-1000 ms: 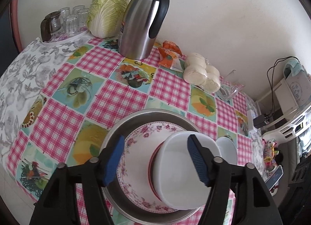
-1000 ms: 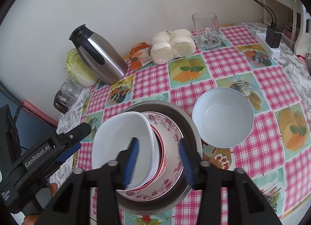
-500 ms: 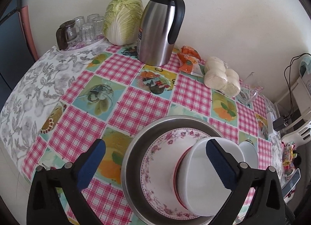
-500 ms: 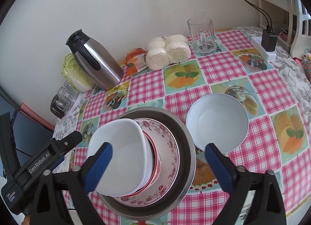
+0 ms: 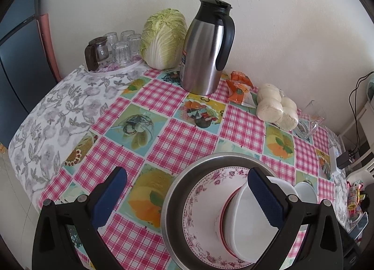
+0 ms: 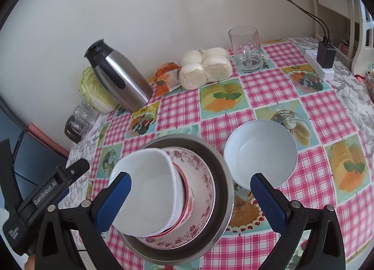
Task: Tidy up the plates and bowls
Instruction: 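Move both grippers toward the pale round bowl on the tablecloth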
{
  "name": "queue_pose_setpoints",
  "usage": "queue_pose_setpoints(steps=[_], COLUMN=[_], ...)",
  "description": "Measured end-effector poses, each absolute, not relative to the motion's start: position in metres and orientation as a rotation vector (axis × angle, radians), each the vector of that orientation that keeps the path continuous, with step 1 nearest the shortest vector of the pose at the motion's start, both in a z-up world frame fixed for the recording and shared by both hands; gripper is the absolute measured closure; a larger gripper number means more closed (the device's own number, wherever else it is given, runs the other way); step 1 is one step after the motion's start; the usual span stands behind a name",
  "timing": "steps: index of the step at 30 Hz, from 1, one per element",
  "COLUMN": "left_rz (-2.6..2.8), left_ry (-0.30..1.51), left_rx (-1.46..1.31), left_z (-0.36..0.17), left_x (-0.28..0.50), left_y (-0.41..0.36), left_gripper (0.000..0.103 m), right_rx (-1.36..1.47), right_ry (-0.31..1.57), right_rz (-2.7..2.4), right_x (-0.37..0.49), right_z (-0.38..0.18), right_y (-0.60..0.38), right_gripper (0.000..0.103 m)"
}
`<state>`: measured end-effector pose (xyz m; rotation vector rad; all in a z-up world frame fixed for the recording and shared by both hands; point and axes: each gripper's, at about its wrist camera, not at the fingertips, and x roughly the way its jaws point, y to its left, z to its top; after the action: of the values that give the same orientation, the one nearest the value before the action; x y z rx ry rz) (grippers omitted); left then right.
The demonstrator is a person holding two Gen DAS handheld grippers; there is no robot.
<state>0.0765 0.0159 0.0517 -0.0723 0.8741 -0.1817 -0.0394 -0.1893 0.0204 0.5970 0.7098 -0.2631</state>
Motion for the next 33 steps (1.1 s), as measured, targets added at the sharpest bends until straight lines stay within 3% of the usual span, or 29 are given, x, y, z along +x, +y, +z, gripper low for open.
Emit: queue_pose_setpoints(steps=[18,27,33], left_rz=[-0.327,-0.429,-0.518], left_ry=[0.724,0.742,0.844], left_rx=[-0.028,0.052,0.147], left_z=[0.083,0.083,0.066], left_x=[0.047,0.041,0.043], left_y=[-0.051,-0.112,-0.161], left_gripper=[0.000,0.000,0.000], right_rx=[0.692,0.746,0.784], right_ry=[0.616,0.603,0.622], right_rz=[-0.444,-0.506,-0.536], right_x=[-0.089,-0.111,-0.115], right_z=[0.031,0.022,0.010], right_y=[-0.275,-0.309,-0.327], right_gripper=[0.000,0.000,0.000])
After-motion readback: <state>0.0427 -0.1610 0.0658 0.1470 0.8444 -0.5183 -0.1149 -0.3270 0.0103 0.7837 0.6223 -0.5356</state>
